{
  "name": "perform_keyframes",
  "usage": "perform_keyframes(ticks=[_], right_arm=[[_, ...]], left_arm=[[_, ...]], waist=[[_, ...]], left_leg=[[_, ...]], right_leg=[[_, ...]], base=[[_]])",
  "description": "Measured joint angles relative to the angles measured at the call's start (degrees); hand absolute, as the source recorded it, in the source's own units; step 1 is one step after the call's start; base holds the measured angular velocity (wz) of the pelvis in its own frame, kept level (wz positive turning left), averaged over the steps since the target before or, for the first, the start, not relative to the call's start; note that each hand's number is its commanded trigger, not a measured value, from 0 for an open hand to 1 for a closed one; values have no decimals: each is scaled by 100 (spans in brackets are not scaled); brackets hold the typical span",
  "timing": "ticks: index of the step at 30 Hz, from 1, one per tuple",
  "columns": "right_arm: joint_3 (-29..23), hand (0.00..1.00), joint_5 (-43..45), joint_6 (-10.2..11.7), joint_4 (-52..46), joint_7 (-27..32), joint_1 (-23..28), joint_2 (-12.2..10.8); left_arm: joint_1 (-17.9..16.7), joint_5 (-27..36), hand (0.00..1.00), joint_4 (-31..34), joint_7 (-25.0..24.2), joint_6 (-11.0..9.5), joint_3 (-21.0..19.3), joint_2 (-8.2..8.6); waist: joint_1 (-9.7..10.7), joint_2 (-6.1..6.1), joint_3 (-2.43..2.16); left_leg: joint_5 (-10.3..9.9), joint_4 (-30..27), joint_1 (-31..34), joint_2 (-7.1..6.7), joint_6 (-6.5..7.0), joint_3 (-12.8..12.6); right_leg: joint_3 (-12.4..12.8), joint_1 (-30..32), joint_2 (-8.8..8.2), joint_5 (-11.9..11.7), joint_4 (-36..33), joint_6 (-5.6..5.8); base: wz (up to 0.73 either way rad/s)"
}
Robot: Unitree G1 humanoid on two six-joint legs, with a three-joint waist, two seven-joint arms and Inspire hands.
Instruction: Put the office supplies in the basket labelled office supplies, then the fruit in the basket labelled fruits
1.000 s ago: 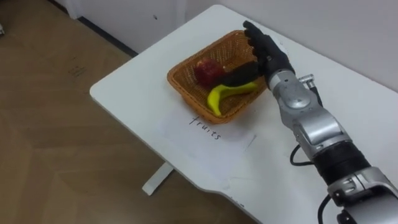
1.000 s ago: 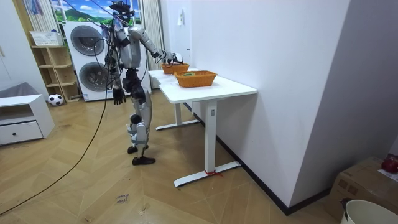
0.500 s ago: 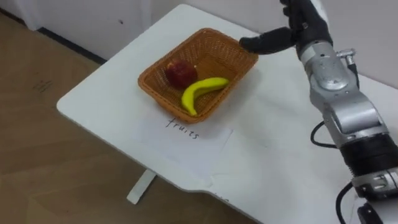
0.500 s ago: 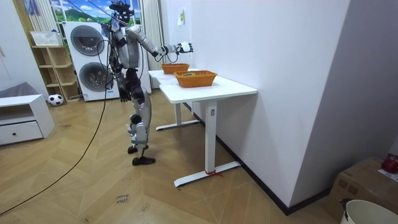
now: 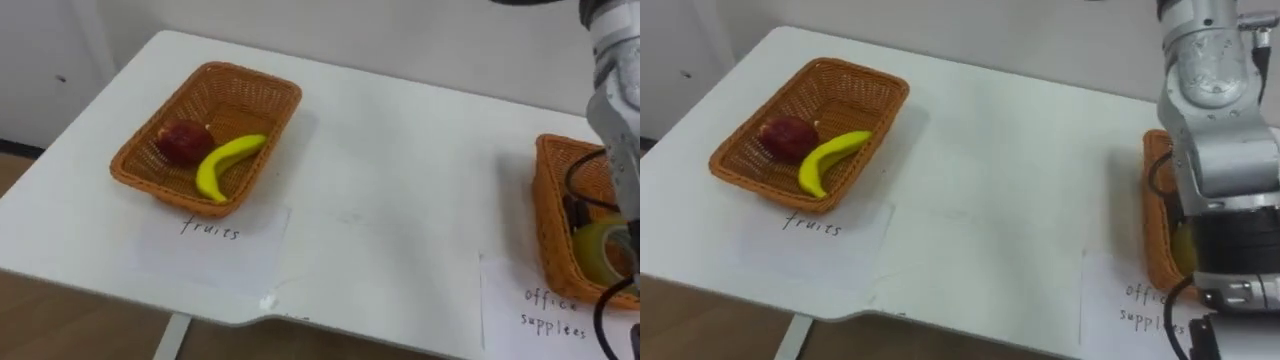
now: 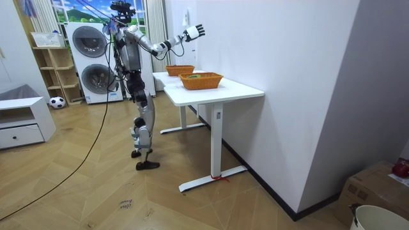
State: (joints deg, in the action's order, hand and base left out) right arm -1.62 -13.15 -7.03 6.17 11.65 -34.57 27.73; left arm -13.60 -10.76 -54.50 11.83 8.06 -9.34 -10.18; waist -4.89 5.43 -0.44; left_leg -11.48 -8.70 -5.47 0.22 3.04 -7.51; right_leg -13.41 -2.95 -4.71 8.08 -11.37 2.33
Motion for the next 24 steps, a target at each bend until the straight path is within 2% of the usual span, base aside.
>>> perform_keyframes(ticks=[4, 9, 11, 14, 17, 19, 22, 24], right_arm=[[-96, 0, -114, 1, 0, 71, 7, 185], [-543, 0, -110, 26, 1, 271, 174, 395], [-728, 0, -185, 30, 25, 395, 264, 410], [-1009, 0, -357, 103, 23, 572, 505, 411], [-1335, 0, -684, 120, 29, 716, 827, 412], [-1484, 0, -702, 134, 101, 832, 918, 412], [-1841, 0, -1027, 218, 194, 1015, 1276, 413], [-2020, 0, -1250, 227, 299, 1238, 1469, 413]], left_arm=[[-9, -7, 0, -1, 6, -6, 3, 11], [-5, -5, 0, 7, 111, -21, 4, 16], [-6, 3, 0, 9, 142, -31, 17, 14], [-51, 3, 0, 50, 181, -107, 49, 15], [-69, -10, 0, 60, 292, -145, 37, 15], [-85, -12, 0, 57, 348, -195, 16, 14], [-134, -1, 0, 68, 388, -228, -45, 11], [-145, 13, 0, 81, 441, -228, -52, 57]], waist=[[189, 34, -17], [343, 56, -29], [419, 47, -23], [499, 3, 10], [688, -37, 30], [756, -57, 30], [896, -78, 16], [961, -121, 35]], left_leg=[[-11, 4, 17, 55, -39, -54], [-44, -9, -33, 132, -98, -183], [-48, -14, -38, 133, -104, -186], [-56, -7, -73, 143, -118, -339], [-73, 28, -90, 160, -140, -362], [-76, 50, -91, 186, -145, -484], [-103, 49, -123, 247, -189, -539], [-124, 49, -166, 287, -223, -657]], right_leg=[[41, 12, 69, -38, 75, -35], [135, 12, 157, -53, 97, -59], [259, 4, 176, -54, 141, -61], [401, 16, 194, -59, 175, -68], [422, 35, 216, -63, 169, -74], [538, 97, 251, -78, 160, -96], [567, 90, 315, -103, 171, -120], [684, 110, 370, -117, 173, -143]], base=[[-13], [-10], [-7], [-18], [-14], [-27], [-13], [-27]])
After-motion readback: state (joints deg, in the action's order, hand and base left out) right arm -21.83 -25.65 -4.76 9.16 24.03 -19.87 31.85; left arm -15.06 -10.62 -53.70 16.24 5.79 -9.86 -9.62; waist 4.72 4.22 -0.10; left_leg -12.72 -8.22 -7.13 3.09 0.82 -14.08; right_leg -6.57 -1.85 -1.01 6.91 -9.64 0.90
